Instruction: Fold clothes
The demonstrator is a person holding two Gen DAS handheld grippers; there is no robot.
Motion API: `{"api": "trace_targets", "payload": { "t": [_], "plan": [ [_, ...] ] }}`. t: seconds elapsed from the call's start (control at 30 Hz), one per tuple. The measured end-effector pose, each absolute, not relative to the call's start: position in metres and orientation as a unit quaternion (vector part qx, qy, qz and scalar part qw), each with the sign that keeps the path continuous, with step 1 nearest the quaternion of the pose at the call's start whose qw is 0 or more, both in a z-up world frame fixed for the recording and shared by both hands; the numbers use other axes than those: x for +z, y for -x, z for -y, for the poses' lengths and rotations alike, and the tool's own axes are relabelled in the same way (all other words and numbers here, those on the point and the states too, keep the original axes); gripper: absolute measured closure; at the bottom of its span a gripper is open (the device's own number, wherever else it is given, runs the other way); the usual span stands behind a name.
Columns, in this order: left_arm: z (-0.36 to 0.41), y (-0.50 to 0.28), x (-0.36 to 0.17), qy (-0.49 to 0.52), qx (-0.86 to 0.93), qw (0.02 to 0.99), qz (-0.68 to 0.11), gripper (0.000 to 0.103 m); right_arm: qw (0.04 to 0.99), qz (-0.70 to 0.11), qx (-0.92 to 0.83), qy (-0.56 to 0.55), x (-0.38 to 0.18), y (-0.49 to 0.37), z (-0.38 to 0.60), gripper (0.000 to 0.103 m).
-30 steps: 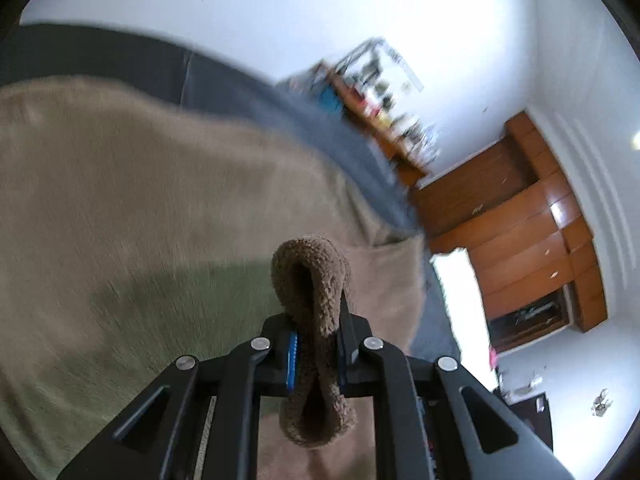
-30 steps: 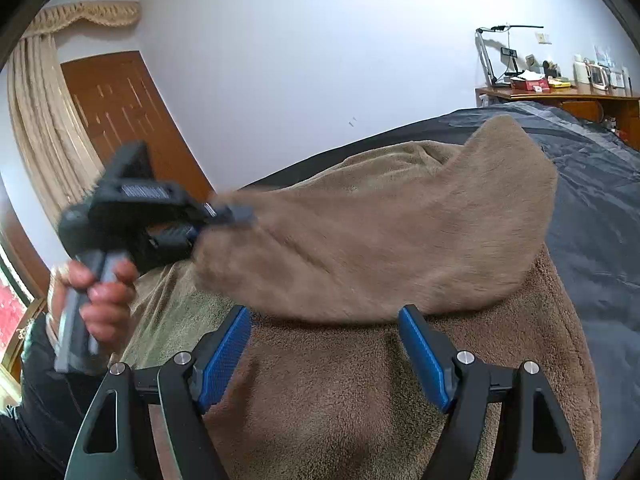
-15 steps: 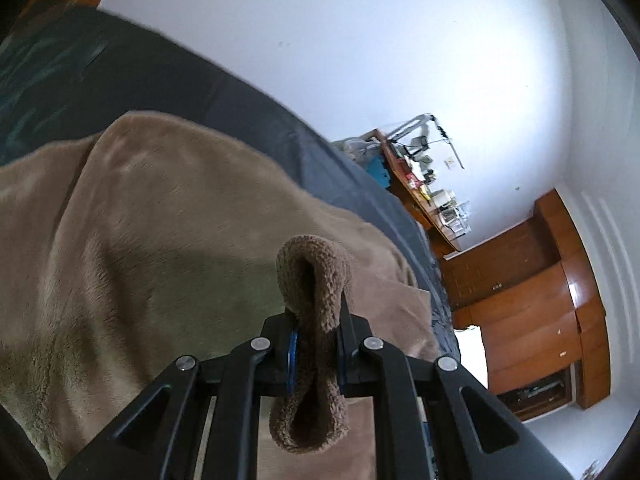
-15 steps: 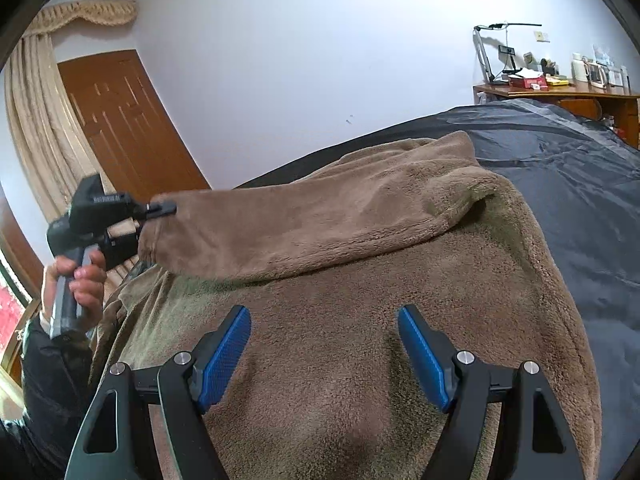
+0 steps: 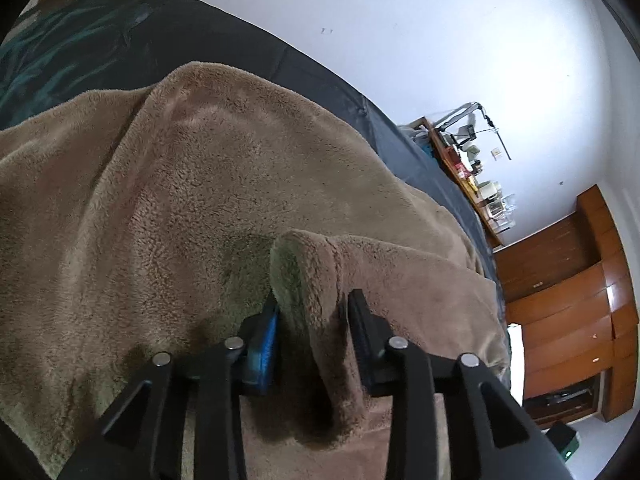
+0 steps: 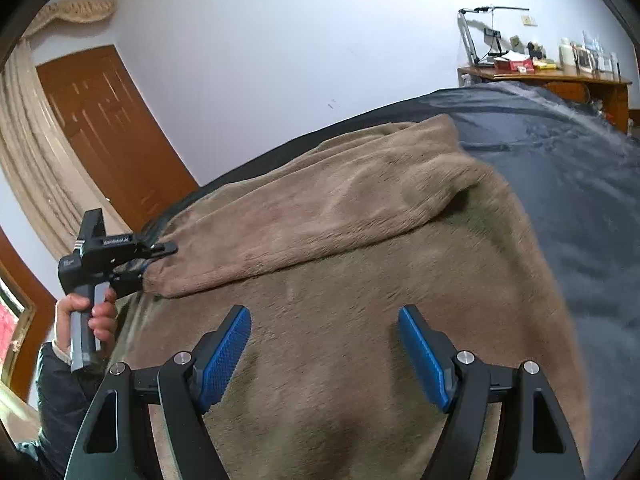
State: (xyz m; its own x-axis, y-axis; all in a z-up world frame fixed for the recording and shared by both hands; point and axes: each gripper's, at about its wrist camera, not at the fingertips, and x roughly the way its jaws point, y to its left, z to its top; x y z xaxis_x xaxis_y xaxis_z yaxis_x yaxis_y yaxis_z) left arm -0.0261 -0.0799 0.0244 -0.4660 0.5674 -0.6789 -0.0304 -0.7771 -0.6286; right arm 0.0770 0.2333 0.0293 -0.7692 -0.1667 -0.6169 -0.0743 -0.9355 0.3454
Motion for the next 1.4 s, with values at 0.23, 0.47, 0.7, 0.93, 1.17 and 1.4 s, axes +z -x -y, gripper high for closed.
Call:
{"api": "trace_targets", "payload": {
  "t": [0.23, 0.47, 0.7, 0.93, 1.17, 1.4],
  "plan": [
    [0.065, 0.022, 0.032, 0.467, 0.823, 0.196, 0.259, 0.033, -0.073, 0.104, -0.937, -0.327, 0.065, -0.061, -0.273, 0.025],
    [0.056, 0.026, 0.032, 0.463, 0.825, 0.201, 0.255, 0.026, -0.095, 0.077, -0.939, -0.321, 0.082, -0.026, -0.287, 0.025],
    [0.056, 0.025, 0.032, 0.463, 0.827, 0.199, 0.250, 0.025, -0.007, 0.048, -0.935, -0.350, 0.075, 0.027, -0.250, 0.025],
    [0.051, 0.026, 0.032, 0.464, 0.830, 0.197, 0.239, 0.023, 0.015, 0.062, -0.896, -0.439, 0.017, 0.044, -0.261, 0.025],
    [0.044, 0.029, 0.031, 0.461, 0.838, 0.190, 0.219, 0.022, 0.014, 0.024, -0.900, -0.435, 0.015, 0.036, -0.259, 0.025],
    [0.038, 0.031, 0.027, 0.458, 0.842, 0.187, 0.216, 0.022, 0.021, 0.051, -0.895, -0.442, 0.029, 0.044, -0.271, 0.025]
  ]
}}
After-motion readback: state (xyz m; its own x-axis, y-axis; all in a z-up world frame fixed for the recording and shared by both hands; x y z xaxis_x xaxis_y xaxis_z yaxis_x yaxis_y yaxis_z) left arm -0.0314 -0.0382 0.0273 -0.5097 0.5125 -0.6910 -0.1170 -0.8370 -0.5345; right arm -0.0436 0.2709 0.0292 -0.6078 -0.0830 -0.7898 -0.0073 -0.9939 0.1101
